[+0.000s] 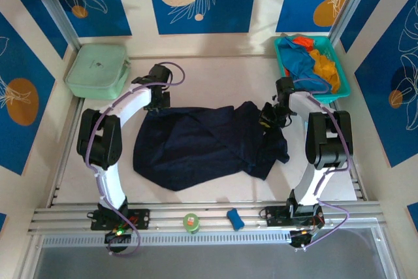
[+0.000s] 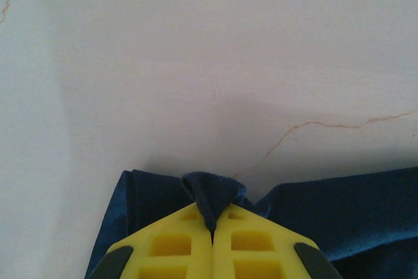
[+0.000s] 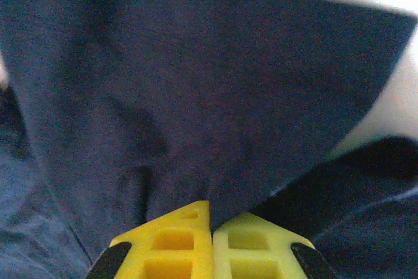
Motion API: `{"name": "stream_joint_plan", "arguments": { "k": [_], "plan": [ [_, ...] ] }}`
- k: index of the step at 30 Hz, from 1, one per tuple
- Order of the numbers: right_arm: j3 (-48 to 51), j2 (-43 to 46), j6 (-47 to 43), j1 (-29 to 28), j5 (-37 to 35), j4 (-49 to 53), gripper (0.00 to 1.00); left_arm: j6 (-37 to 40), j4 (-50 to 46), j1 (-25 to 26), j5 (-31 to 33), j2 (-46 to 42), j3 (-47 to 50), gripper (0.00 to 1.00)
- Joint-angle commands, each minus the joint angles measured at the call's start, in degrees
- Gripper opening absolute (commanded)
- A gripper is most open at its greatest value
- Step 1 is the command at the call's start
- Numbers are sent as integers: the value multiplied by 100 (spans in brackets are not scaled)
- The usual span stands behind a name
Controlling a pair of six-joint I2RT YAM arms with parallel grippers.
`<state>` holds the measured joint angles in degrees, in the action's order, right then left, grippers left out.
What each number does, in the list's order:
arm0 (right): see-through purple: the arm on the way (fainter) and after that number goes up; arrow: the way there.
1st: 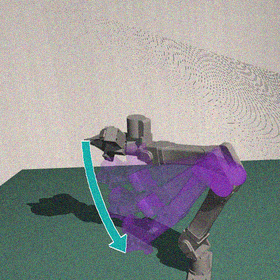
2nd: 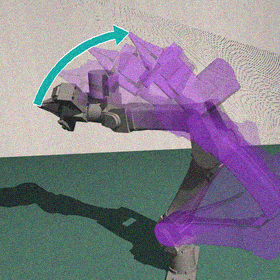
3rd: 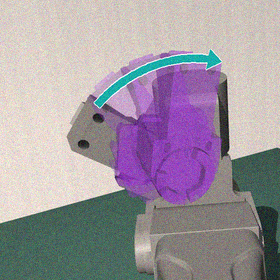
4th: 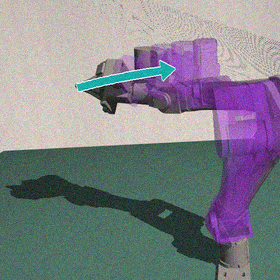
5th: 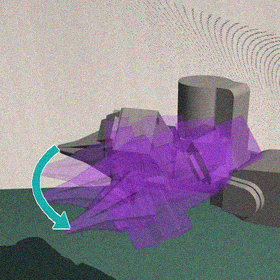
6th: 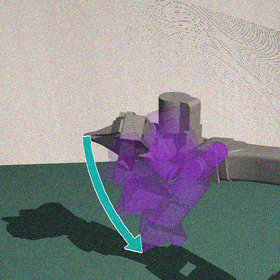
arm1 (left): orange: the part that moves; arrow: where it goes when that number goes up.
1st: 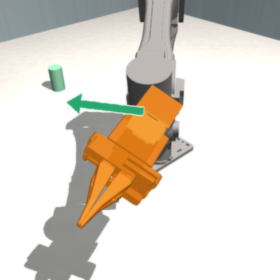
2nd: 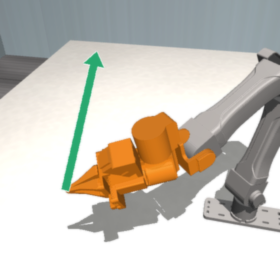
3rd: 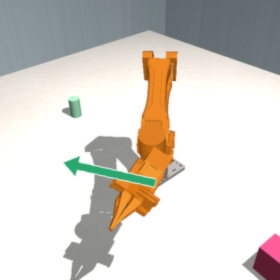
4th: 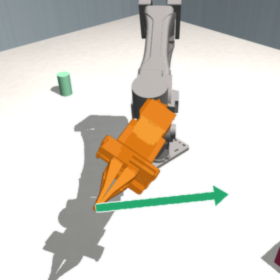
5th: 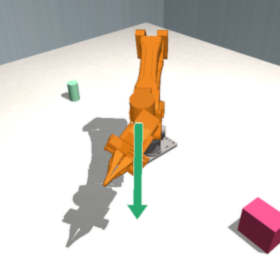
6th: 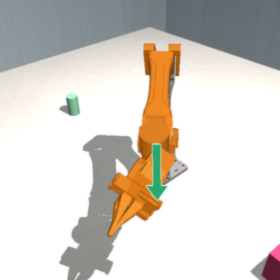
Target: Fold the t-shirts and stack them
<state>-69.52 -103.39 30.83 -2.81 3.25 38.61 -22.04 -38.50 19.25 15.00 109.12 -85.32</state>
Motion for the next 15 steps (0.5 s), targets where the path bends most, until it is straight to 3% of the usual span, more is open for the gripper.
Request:
{"name": "stream_joint_plan", "arguments": {
  "k": [1,8,15],
  "plan": [
    [-650,2,-288,-4,-40,153,0,-37,2,-42,12,-302,47,0],
    [-2623,-203,-1229,8,-648,638,0,-104,21,-63,546,-430,-51,0],
    [-4339,-965,-2355,-78,-1288,261,0,-501,624,-241,1242,-673,374,0]
  ]
}}
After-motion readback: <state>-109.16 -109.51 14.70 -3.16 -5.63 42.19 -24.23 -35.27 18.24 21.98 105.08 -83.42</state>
